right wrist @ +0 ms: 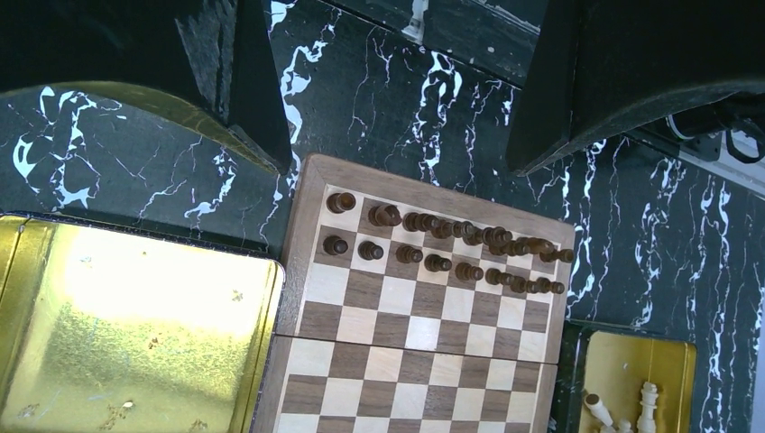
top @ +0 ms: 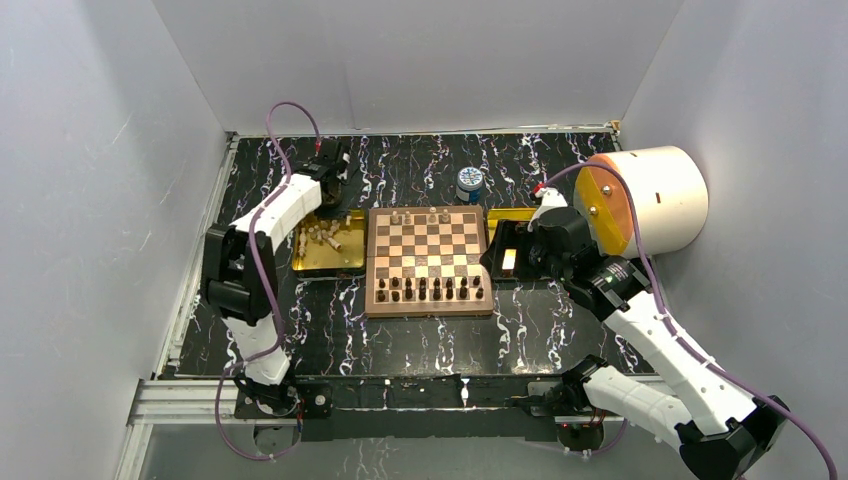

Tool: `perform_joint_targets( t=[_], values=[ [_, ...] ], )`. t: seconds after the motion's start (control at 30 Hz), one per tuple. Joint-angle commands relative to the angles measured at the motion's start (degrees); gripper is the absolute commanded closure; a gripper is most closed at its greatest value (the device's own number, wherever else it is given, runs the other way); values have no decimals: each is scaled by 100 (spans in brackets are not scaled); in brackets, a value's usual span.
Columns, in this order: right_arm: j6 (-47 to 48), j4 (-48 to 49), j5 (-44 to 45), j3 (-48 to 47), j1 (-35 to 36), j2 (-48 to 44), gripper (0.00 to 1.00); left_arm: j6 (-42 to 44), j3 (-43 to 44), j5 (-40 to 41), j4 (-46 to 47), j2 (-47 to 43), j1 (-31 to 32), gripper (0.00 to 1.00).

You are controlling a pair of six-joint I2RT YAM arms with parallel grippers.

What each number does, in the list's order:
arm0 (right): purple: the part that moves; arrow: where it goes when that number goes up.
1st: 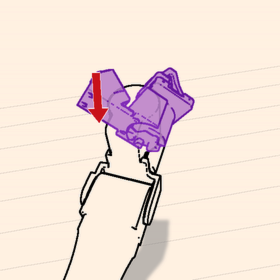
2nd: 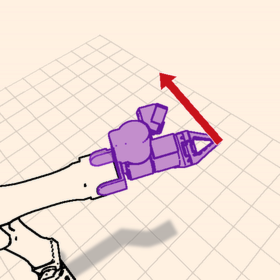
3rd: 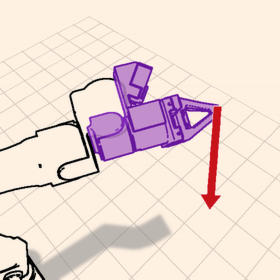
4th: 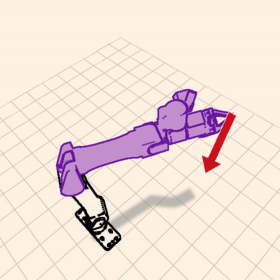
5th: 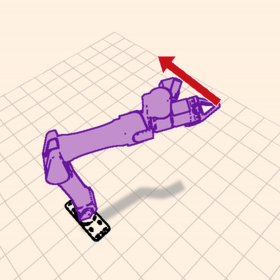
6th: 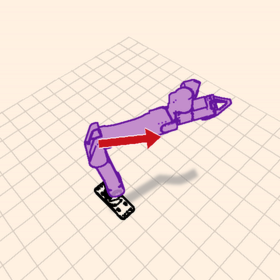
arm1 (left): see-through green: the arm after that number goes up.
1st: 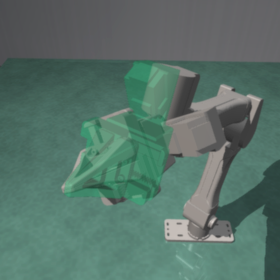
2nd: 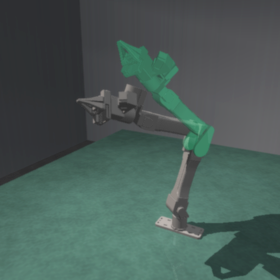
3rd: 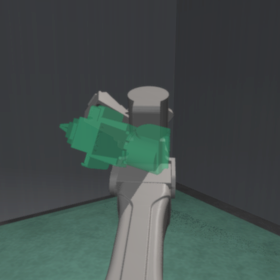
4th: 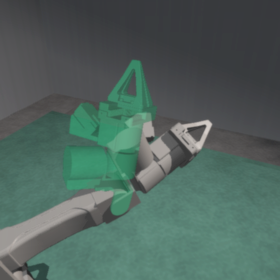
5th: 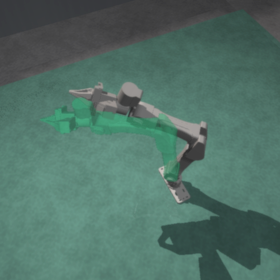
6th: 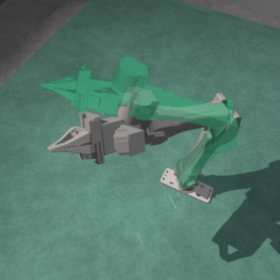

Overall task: Set up the chess pieces on the board
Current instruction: Pick up the chess piece from the storage box, then place the chess piece on the chessboard.

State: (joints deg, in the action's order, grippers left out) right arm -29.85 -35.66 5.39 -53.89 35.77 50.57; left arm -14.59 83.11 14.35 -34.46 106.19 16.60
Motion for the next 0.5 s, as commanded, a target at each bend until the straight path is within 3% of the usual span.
perform_joint_targets(
  t=[0.0, 0.2, 0.47],
  values=[
    [-21, 313, -10, 36, 27, -84, 1, -105, 288, -247, -289, -626, -31, 89],
    [-29, 257, 55, -9, 29, -142, 1, -85, 789, -579, -442, -501, 88, 90],
    [-81, 157, 66, 47, 32, -305, 1, -81, 1442, -328, -676, 13, 677, 90]
  ],
)
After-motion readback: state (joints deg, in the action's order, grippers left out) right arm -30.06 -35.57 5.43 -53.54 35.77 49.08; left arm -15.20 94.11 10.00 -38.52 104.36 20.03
